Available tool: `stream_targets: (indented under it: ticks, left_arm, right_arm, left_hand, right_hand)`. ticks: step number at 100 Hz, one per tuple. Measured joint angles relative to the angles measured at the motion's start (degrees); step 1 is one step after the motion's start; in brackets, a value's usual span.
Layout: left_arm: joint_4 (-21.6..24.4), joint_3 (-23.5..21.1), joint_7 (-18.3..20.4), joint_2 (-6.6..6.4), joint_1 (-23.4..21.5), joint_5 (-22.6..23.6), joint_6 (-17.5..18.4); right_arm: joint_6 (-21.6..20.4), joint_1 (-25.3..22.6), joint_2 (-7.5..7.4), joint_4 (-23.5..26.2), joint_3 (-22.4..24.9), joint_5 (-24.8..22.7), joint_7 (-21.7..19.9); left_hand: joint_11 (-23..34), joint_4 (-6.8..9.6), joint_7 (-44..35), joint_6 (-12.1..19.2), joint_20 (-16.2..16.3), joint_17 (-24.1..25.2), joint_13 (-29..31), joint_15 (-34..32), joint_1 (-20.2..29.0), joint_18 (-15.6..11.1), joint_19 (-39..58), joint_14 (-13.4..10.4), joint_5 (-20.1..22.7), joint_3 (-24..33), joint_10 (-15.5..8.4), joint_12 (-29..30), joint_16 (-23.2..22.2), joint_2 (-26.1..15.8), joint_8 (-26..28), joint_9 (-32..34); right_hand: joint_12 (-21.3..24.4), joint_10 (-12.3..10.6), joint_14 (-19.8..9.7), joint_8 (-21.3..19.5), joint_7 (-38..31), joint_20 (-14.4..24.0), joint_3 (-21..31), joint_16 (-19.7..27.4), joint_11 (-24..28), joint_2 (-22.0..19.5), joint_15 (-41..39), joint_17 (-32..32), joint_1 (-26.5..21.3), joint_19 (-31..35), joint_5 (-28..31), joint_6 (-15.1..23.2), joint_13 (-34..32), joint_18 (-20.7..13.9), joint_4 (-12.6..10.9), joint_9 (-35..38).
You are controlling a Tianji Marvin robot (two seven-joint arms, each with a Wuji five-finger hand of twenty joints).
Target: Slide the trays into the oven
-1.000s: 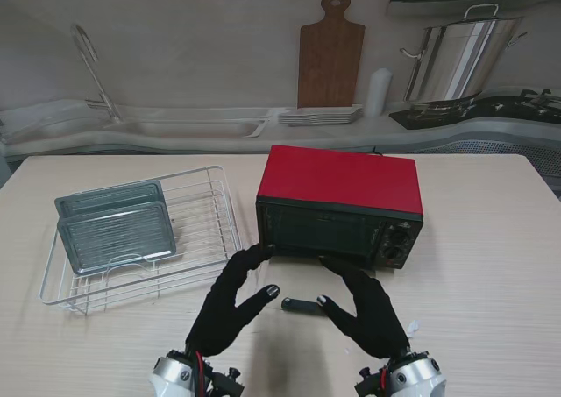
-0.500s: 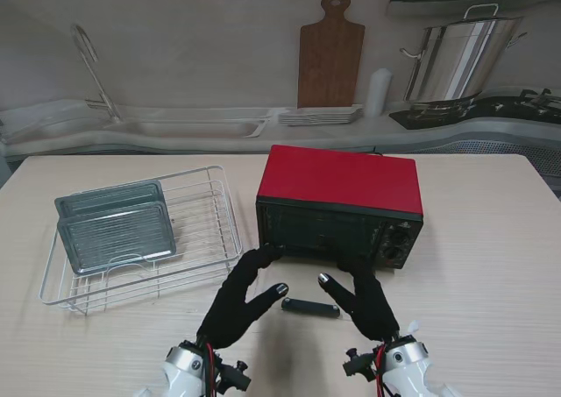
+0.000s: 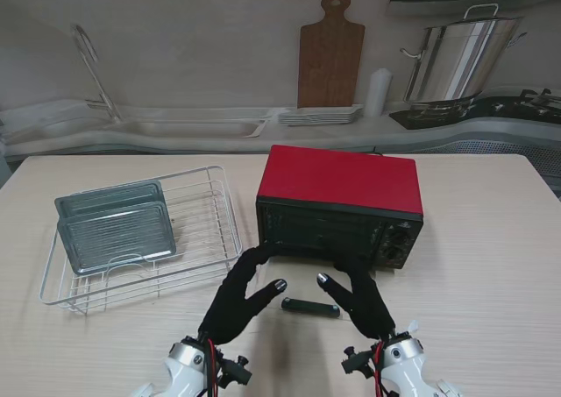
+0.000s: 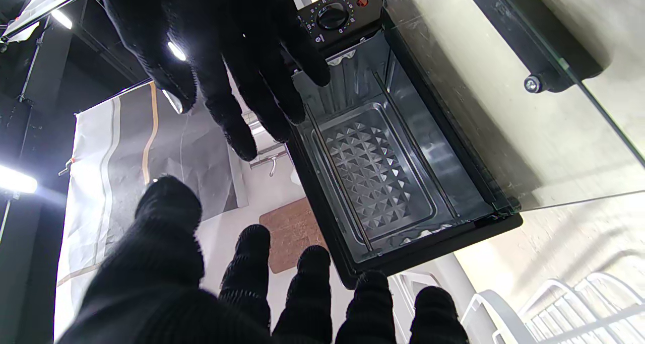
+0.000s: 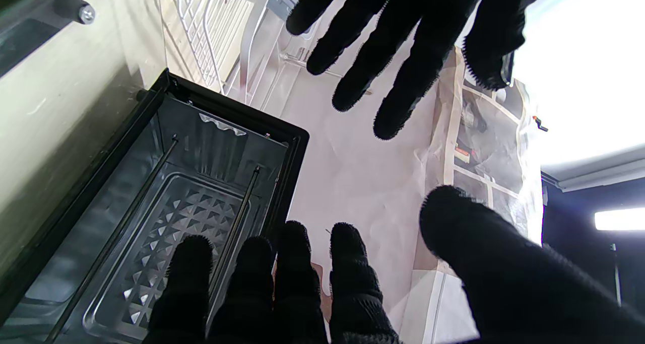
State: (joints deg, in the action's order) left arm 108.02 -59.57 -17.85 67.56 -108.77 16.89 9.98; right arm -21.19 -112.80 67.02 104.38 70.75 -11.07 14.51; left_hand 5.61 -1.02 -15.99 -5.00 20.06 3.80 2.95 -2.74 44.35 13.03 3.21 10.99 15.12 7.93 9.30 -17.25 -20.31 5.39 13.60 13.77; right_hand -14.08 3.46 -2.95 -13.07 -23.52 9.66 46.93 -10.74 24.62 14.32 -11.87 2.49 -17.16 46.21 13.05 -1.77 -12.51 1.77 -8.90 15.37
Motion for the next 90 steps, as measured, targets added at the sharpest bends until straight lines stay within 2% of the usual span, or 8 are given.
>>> stream_targets:
  ticks: [8,17,25,35,42,48,64,90]
  left_arm:
    - [-0.1,0.0,-0.2,0.07,0.1,0.0,-0.1]
    - [-0.1,0.0,-0.4,0.12,0.1,0.2,-0.3]
    - [0.0,-0.2,-0.6,0.15,0.0,0.9,-0.3]
    - [0.0,-0.4,-0.9,0.17,0.0,1.2,-0.3]
    - [0.0,-0.4,-1.4,0.2,0.0,1.3,-0.3]
    - [0.0,-0.5,-1.6,0.23,-0.1,1.6,-0.1]
    - [0.3,-0.9,-2.5,0.25,-0.5,3.6,0.7]
    - [4.1,-3.6,-3.6,0.24,-3.3,8.3,-1.0]
  right_arm:
    - [-0.6,0.5,0.03,-0.5,-0.2,1.2,-0.2]
    - [-1.2,0.7,0.05,-0.9,-0.2,1.7,-0.7]
    - [-1.7,0.9,0.04,-1.1,0.1,1.7,-1.7]
    - [-2.1,1.2,-0.03,-1.5,0.1,1.6,-2.0]
    - [-2.3,1.4,-0.11,-1.8,0.0,1.6,-2.5]
    - [-2.5,1.6,-0.18,-2.0,-0.1,1.8,-2.9]
    - [-2.8,1.8,-0.32,-2.3,-0.2,2.1,-3.4]
    - [-3.0,1.5,-0.31,-2.1,0.1,2.9,-3.3]
  left_hand:
    - [-0.1,0.0,-0.1,0.6,0.0,0.0,0.0,0.0,0.0,0.0,0.0,0.0,-0.7,0.0,-0.1,0.0,0.0,0.0,0.0,-0.7]
    - [-1.0,0.0,0.7,0.9,0.0,0.0,0.0,0.0,0.0,0.0,0.0,0.0,-1.8,0.0,-0.7,0.0,0.5,0.0,0.0,-1.5]
    - [-1.4,0.0,3.6,1.2,-0.2,-0.1,0.0,0.8,0.0,-0.1,0.0,-0.9,-3.5,0.0,-1.5,1.3,3.5,0.0,-2.8,-3.2]
    - [-2.8,0.0,9.2,0.5,-4.9,-0.9,0.0,1.5,-0.1,-2.1,-0.8,-3.0,-4.2,0.0,-2.1,3.9,9.6,0.0,-6.5,-4.4]
    - [-3.6,0.0,12.8,-0.3,-7.3,-1.2,0.0,2.2,-0.3,-4.3,-1.3,-5.0,-4.2,0.0,-2.2,5.9,12.6,0.0,-8.5,-4.5]
    - [-4.8,0.0,14.9,-1.0,-9.0,-1.5,0.0,2.8,-0.8,-5.6,-1.3,-6.8,-4.1,0.0,-3.1,7.4,15.0,0.0,-9.9,-5.2]
    - [-5.0,0.0,17.0,-2.6,-11.5,-2.0,0.0,3.5,-0.9,-8.7,-1.4,-7.7,-3.0,0.0,-3.5,9.4,17.1,0.0,-12.7,-5.2]
    - [-5.0,0.0,17.1,-3.2,-12.4,-2.2,0.0,3.5,-1.5,-10.2,-1.4,-8.3,-2.5,1.2,-3.5,10.0,17.7,0.0,-12.9,-5.2]
  right_hand:
    - [0.5,-0.7,-0.7,0.9,0.0,-0.7,0.0,0.6,-1.4,0.0,0.9,0.5,0.0,-1.3,0.0,0.7,0.6,-0.6,0.0,-0.6]
    - [1.7,-2.1,-2.2,4.4,1.1,-2.8,0.0,1.6,-4.5,0.0,2.9,0.6,0.0,-3.6,-1.6,2.2,1.4,-1.7,0.4,-0.6]
    - [3.0,-3.2,-3.3,7.3,1.7,-4.2,0.0,2.4,-7.6,0.0,4.3,0.6,0.0,-5.7,-1.6,2.9,1.1,-2.5,0.5,-0.6]
    - [5.9,-4.3,-4.7,10.6,4.0,-6.2,-1.2,3.7,-14.3,-0.5,5.8,0.5,0.7,-8.7,-1.6,3.4,1.1,-4.4,0.8,-0.1]
    - [9.5,-5.0,-5.5,12.0,5.5,-7.2,-2.3,4.3,-21.9,-1.0,7.2,0.3,0.7,-10.8,-1.6,3.4,1.1,-6.6,0.8,3.8]
    - [11.4,-5.1,-6.0,12.6,7.1,-7.8,-2.5,4.7,-24.5,-1.6,8.2,0.0,2.5,-12.2,-1.6,3.2,1.1,-8.1,0.8,4.5]
    - [12.4,-5.1,-6.2,12.7,11.1,-9.0,-4.8,5.7,-24.6,-2.2,9.4,-0.3,3.7,-14.6,-1.5,1.3,1.1,-9.3,0.9,4.5]
    - [12.4,-5.1,-6.2,12.7,13.0,-9.0,-5.4,6.0,-24.6,-2.8,10.0,-0.4,3.7,-15.2,-1.5,0.7,1.1,-9.4,0.9,4.5]
